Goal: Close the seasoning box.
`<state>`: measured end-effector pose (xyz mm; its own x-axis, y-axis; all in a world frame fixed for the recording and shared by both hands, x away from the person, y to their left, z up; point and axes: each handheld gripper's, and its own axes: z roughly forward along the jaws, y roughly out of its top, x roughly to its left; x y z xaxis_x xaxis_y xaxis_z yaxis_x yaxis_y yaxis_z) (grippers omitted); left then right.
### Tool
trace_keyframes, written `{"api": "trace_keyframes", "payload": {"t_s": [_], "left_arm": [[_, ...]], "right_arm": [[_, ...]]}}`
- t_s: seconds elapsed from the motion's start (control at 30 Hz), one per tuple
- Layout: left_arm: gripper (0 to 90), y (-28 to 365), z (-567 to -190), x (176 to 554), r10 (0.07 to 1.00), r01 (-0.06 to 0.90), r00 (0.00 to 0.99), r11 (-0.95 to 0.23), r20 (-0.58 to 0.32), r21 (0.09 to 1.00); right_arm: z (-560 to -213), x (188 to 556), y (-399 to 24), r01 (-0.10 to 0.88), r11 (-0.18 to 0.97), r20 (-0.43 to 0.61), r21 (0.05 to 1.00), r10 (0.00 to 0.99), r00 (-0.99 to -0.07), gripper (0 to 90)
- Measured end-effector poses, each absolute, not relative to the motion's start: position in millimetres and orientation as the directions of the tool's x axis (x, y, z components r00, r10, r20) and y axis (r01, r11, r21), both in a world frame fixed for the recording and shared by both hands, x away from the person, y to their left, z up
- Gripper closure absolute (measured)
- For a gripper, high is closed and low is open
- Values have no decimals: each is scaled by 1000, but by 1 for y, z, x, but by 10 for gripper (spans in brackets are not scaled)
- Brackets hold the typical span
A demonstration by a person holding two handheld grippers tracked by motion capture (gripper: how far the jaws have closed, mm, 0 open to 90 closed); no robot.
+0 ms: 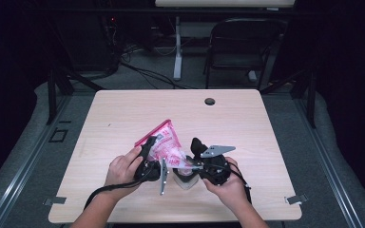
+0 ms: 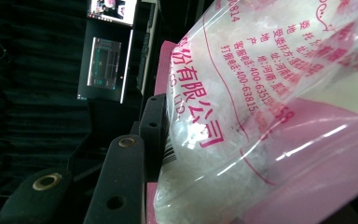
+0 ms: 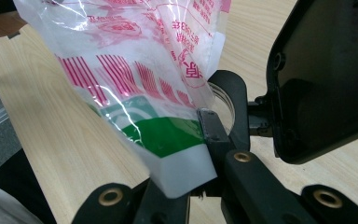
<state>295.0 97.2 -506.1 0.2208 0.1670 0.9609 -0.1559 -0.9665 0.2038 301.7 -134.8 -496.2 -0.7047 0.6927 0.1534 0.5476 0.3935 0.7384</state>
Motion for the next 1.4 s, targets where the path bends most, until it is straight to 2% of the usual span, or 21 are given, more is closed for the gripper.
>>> {"api": "trace_keyframes", "payload": {"t_s": [1.4], "left_arm": [[653,95,-502,291,119,-160,193,-975,974,151]], "right_arm": [[-498,302,-135,548,396,152,737,692,-705,900]]}}
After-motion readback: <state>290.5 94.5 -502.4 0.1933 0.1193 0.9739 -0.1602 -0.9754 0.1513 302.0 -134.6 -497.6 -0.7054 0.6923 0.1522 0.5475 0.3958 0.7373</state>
